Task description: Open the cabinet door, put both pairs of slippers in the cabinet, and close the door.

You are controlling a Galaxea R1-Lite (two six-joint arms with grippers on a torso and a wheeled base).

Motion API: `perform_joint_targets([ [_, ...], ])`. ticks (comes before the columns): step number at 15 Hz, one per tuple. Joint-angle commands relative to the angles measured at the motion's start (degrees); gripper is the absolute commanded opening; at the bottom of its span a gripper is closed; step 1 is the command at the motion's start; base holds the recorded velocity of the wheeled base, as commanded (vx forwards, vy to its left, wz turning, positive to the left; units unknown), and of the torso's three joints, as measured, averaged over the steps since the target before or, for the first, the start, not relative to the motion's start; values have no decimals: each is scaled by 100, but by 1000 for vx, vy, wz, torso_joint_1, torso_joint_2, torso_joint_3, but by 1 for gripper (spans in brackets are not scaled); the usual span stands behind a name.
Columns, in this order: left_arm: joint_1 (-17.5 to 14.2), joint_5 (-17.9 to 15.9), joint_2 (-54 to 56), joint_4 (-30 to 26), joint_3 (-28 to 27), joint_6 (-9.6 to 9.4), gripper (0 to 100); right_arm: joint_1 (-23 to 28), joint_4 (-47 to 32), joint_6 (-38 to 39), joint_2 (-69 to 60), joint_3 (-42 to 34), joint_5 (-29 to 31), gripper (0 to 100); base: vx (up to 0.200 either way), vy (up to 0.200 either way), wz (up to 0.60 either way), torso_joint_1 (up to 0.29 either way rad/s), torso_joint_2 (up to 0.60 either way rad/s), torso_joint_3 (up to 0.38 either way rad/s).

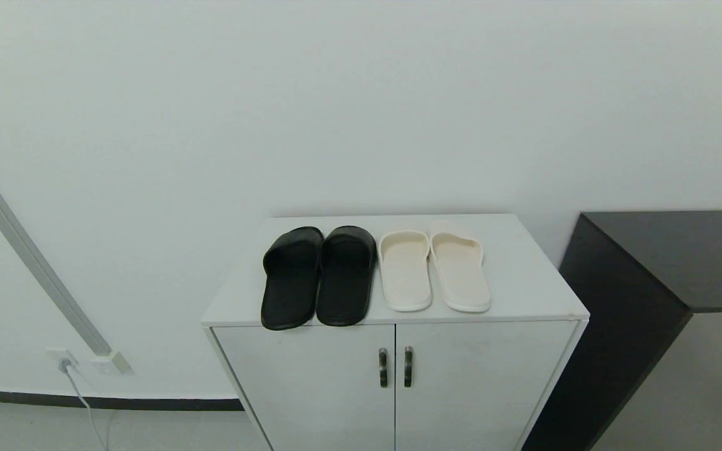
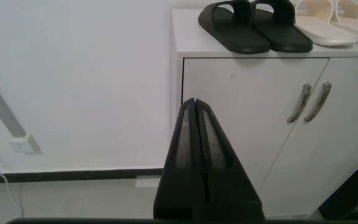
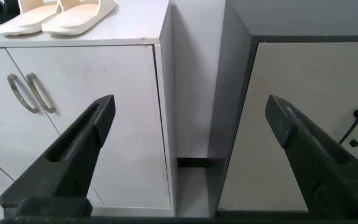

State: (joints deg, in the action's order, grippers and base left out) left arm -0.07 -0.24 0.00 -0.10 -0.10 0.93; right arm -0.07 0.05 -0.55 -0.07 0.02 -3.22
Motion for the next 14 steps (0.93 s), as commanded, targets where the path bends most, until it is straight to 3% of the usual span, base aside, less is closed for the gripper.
perform_joint_targets([
  [1, -1, -2, 0, 1, 1, -5, 0, -1, -5, -7, 7, -2, -3, 100, 0, 0, 0, 0, 0, 0],
  [6, -1, -2, 0, 1, 1, 4, 0, -1, 30, 28, 86, 42, 32, 100, 0, 0, 0, 0, 0, 0],
  [7, -1, -2, 0, 1, 1, -14, 0, -54, 4, 406, 385, 666, 41, 100, 0, 0, 0, 0, 0, 0],
  [8, -1, 7, 0, 1, 1, -14, 0, -116, -119, 907, 790, 1272, 23, 100, 0, 0, 0, 0, 0, 0],
  [9, -1, 7, 0, 1, 1, -14, 0, -133, -374, 855, 1211, 1465, -91, 100, 0, 0, 0, 0, 0, 0],
  [10, -1, -2, 0, 1, 1, -14, 0, -125, -479, 187, 1976, 1448, -478, 100, 0, 0, 0, 0, 0, 0],
  [14, -1, 7, 0, 1, 1, -14, 0, -494, 268, 231, 3945, 1896, -891, 100, 0, 0, 0, 0, 0, 0],
])
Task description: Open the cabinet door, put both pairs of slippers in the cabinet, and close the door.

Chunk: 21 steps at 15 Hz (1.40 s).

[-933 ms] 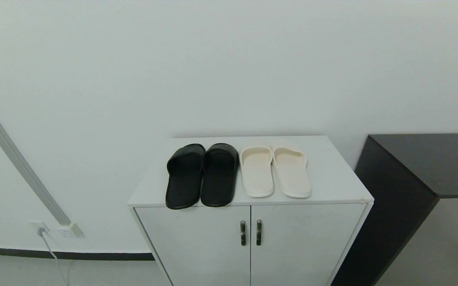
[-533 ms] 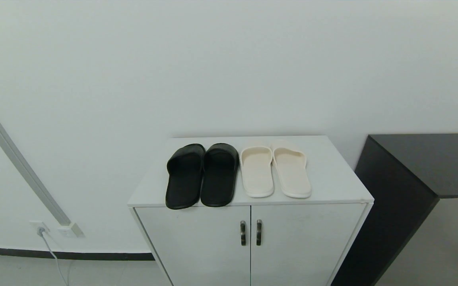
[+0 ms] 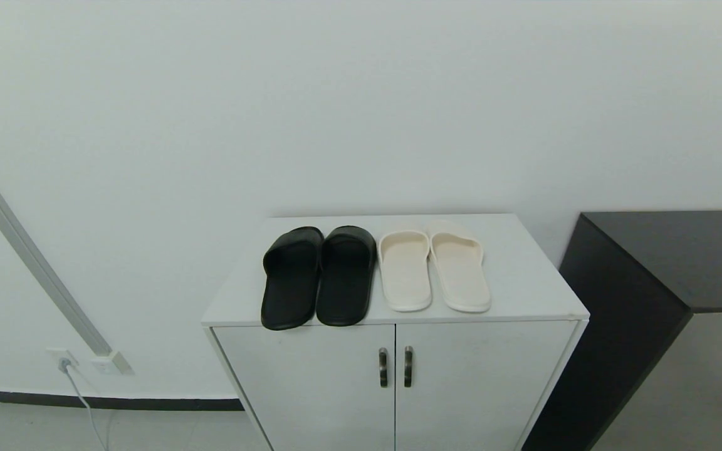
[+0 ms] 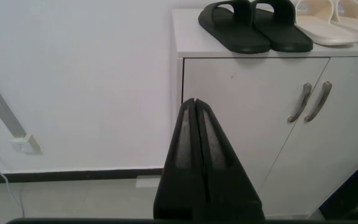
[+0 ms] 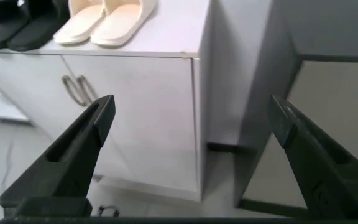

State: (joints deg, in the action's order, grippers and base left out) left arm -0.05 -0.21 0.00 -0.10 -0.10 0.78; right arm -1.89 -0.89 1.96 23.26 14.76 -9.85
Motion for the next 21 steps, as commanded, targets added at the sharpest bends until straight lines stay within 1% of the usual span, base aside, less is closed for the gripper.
perform_joint_targets([
  [1, -4, 3, 0, 1, 1, 1, 0, -567, 643, 59, 2051, 519, -202, 100, 0, 0, 0, 0, 0, 0],
  [2, -4, -6, 0, 1, 1, -8, 0, -848, 942, 190, 2473, 659, -166, 100, 0, 0, 0, 0, 0, 0],
  [3, -4, -6, 0, 1, 1, -8, 0, -1129, 1214, 340, 2851, 826, 18, 100, 0, 0, 0, 0, 0, 0],
  [5, -4, -6, 0, 1, 1, -8, 0, -1982, 1671, 727, 3448, 1187, 625, 100, 0, 0, 0, 0, 0, 0],
  [6, -4, -6, 0, 1, 1, -8, 0, -2430, 1706, 999, 3589, 1363, 739, 100, 0, 0, 0, 0, 0, 0],
  [7, -4, -6, 0, 1, 1, -8, 0, -2667, 1706, 1105, 3730, 1477, 809, 100, 0, 0, 0, 0, 0, 0],
  [8, -4, -6, 0, 1, 1, -8, 0, -3010, 1724, 1201, 4187, 1767, 1196, 100, 0, 0, 0, 0, 0, 0],
  [9, -4, -6, 0, 1, 1, -8, 0, -3186, 1812, 1245, 4661, 1960, 1407, 100, 0, 0, 0, 0, 0, 0],
  [11, -4, -6, 0, 1, 1, -8, 0, -3300, 2216, 1324, 5461, 2303, 1635, 100, 0, 0, 0, 0, 0, 0],
  [13, -4, -6, 0, 1, 1, -8, 0, -3590, 2576, 1324, 6235, 2663, 2268, 100, 0, 0, 0, 0, 0, 0],
  [14, -4, -14, 0, 1, 1, -8, 0, -3705, 2717, 1333, 6498, 2848, 2453, 100, 0, 0, 0, 0, 0, 0],
  [19, -4, -6, 0, 1, 1, -8, 0, -4170, 2963, 1333, 7948, 3982, 3349, 100, 0, 0, 0, 0, 0, 0],
  [20, -4, -14, 0, 1, 1, -8, 0, -4170, 3025, 1333, 8107, 4105, 3428, 100, 0, 0, 0, 0, 0, 0],
  [21, -4, -6, 0, 1, 1, -8, 0, -4170, 3156, 1324, 8449, 4404, 3674, 100, 0, 0, 0, 0, 0, 0],
])
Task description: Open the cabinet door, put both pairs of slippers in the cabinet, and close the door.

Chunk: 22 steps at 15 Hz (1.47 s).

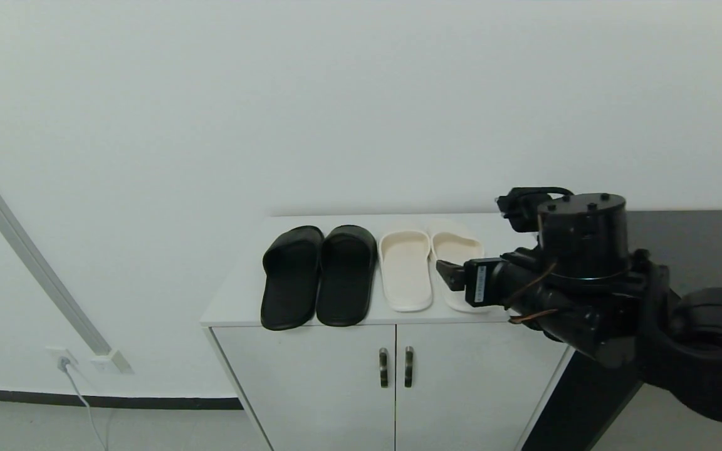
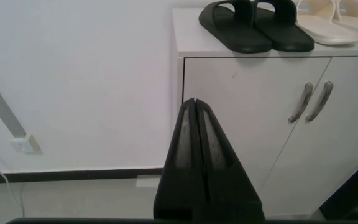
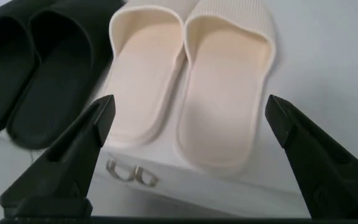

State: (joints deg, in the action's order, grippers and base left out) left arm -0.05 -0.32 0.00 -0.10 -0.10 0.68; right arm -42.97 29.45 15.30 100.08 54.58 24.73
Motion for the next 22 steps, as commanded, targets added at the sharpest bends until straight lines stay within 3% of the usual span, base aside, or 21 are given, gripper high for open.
perform_joint_targets([
  [1, -4, 5, 0, 1, 1, 2, 0, -62, 201, -9, 1110, 809, 418, 100, 0, 0, 0, 0, 0, 0],
  [10, -4, -3, 0, 1, 1, 2, 0, 254, 210, -387, 2868, 2945, 743, 100, 0, 0, 0, 0, 0, 0],
  [22, -4, -3, 0, 1, 1, 2, 0, 597, -10, -607, 3254, 3744, 444, 100, 0, 0, 0, 0, 0, 0],
])
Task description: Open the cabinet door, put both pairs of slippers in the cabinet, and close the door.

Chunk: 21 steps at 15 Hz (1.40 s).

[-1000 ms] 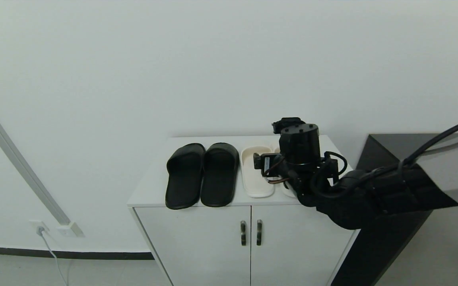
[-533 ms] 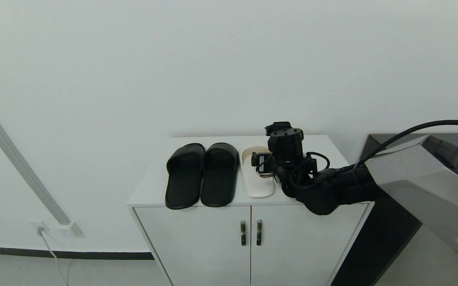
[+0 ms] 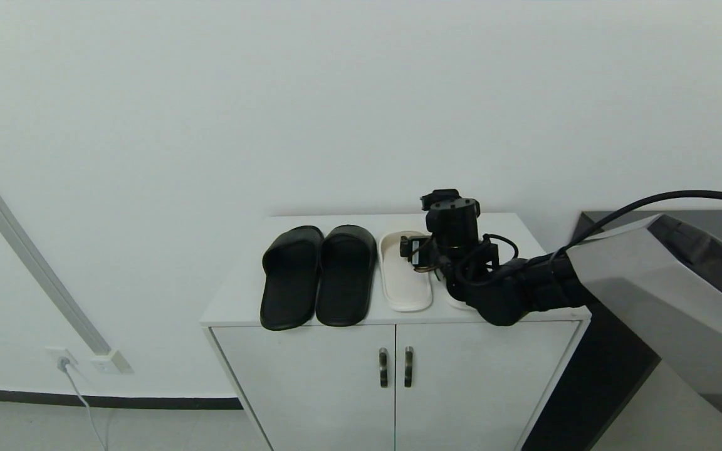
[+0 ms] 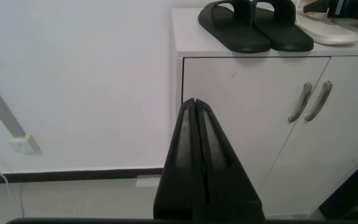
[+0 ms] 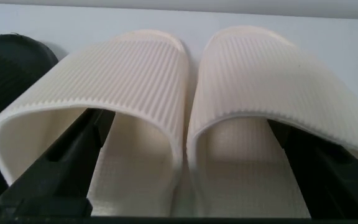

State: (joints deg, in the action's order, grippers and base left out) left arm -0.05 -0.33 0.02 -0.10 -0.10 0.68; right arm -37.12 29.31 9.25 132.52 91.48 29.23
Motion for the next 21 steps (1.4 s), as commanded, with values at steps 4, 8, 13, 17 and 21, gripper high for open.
perform_joint_targets([
  [4, -4, -2, -2, 1, 1, 2, 0, 3, -4, -117, 204, 274, -5, 0, 0, 0, 0, 0, 0, 0],
  [8, -4, -2, -2, 1, 1, 2, 0, -6, -259, -125, 195, 432, -5, 0, 0, 0, 0, 0, 0, 0],
  [13, -4, -2, -2, 1, 1, 2, 0, -32, -276, -134, -552, -7, 12, 0, 0, 0, 0, 0, 0, 0],
  [17, -4, -2, -2, 1, 1, 2, 0, -208, -171, -249, -1783, -1440, -339, 0, 0, 0, 0, 0, 0, 0],
  [21, -4, 7, -2, 1, 1, 2, 0, -595, 603, -574, -3250, -3699, -1614, 0, 0, 0, 0, 0, 0, 0],
])
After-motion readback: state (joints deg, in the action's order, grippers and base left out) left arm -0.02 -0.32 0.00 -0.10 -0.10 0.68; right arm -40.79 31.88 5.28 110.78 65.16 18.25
